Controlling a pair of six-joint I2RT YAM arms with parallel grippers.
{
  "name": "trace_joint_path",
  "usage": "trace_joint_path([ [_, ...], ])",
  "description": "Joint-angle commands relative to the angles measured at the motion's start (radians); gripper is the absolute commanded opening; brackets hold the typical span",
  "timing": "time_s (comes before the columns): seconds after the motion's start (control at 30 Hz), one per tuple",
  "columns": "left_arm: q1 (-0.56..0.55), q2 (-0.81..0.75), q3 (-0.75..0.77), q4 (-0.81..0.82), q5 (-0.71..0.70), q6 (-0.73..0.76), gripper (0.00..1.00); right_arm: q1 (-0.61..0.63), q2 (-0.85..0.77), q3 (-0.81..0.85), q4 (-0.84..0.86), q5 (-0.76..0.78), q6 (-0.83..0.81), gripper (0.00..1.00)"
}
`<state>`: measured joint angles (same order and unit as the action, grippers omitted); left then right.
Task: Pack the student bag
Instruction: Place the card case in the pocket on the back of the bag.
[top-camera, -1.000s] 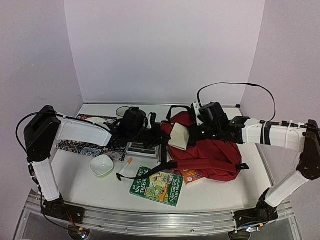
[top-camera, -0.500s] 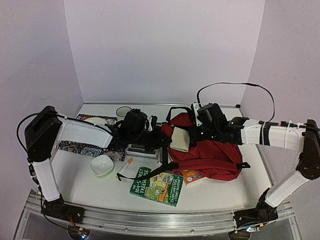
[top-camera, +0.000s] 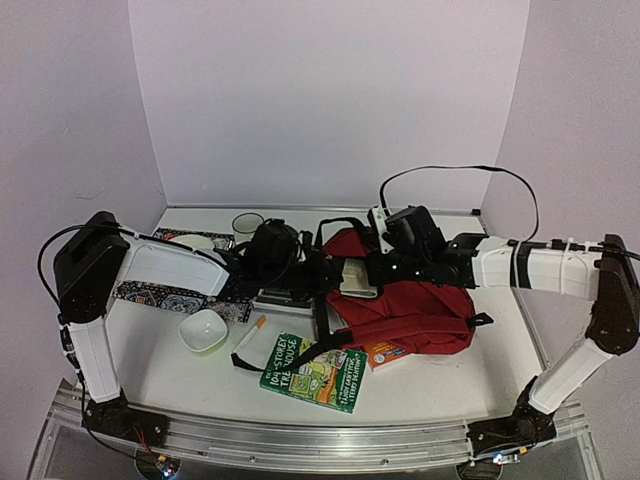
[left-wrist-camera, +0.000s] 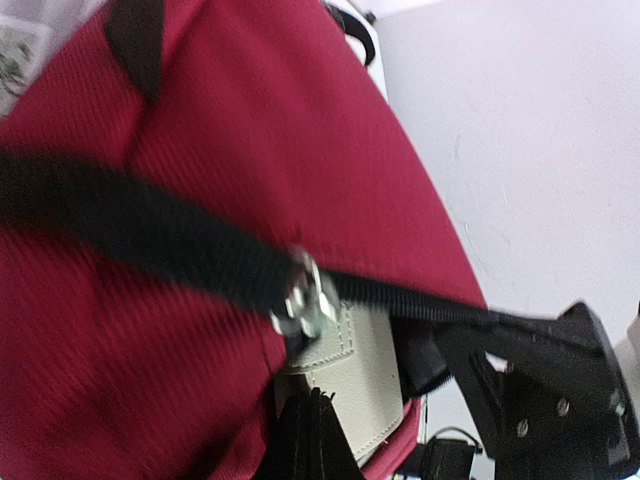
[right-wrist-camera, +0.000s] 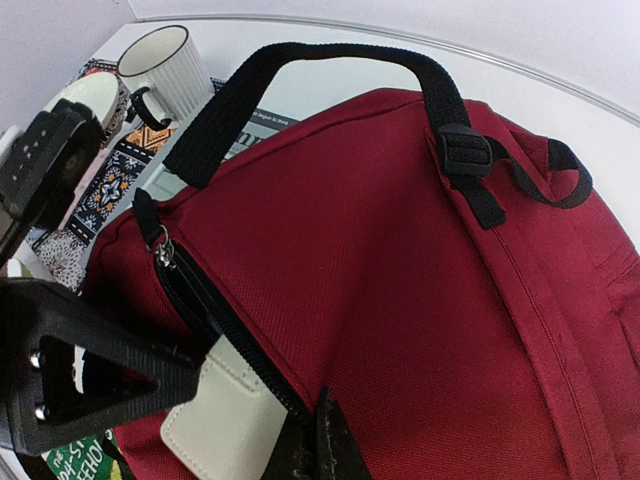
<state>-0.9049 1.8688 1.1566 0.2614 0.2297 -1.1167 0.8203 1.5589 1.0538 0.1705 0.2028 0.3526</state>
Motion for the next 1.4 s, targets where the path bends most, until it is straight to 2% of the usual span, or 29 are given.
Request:
trace_joint_path([
  [0.0, 0.018, -0.086, -0.019, 0.021, -0.173, -0.024, 0.00, 0.028, -0.050, 0.016, 0.071, 0.044, 0.036, 0.00],
  [0.23, 0.013, -0.096, -0.025, 0.022, -0.281, -0.060, 0.00, 0.068, -0.032, 0.025, 0.061, 0.114, 0.088, 0.00],
  [0.43, -0.023, -0.042, 0.030, 0.027, -0.259, -0.059, 0.00, 0.084, 0.021, 0.064, 0.068, 0.121, 0.118, 0.00],
  [0.6, -0.043, -0.020, 0.061, 0.031, -0.184, -0.010, 0.01, 0.085, 0.047, 0.084, 0.079, 0.120, 0.119, 0.00],
  [0.7, -0.052, -0.032, 0.060, 0.029, -0.154, 0.058, 0.10, 0.084, 0.056, 0.095, 0.080, 0.118, 0.109, 0.00],
  [0.87, -0.050, -0.156, -0.033, 0.002, -0.240, 0.195, 0.35, 0.085, 0.042, 0.081, 0.077, 0.129, 0.096, 0.00],
  [1.03, -0.047, -0.209, -0.015, -0.188, -0.297, 0.342, 0.51, 0.085, 0.040, 0.075, 0.073, 0.119, 0.089, 0.00],
  [1.17, -0.024, -0.187, 0.004, -0.233, -0.151, 0.387, 0.51, 0.085, 0.050, 0.076, 0.073, 0.105, 0.091, 0.00],
  [1.37, 0.001, -0.120, 0.056, -0.254, -0.040, 0.365, 0.43, 0.084, 0.060, 0.084, 0.074, 0.084, 0.090, 0.00],
])
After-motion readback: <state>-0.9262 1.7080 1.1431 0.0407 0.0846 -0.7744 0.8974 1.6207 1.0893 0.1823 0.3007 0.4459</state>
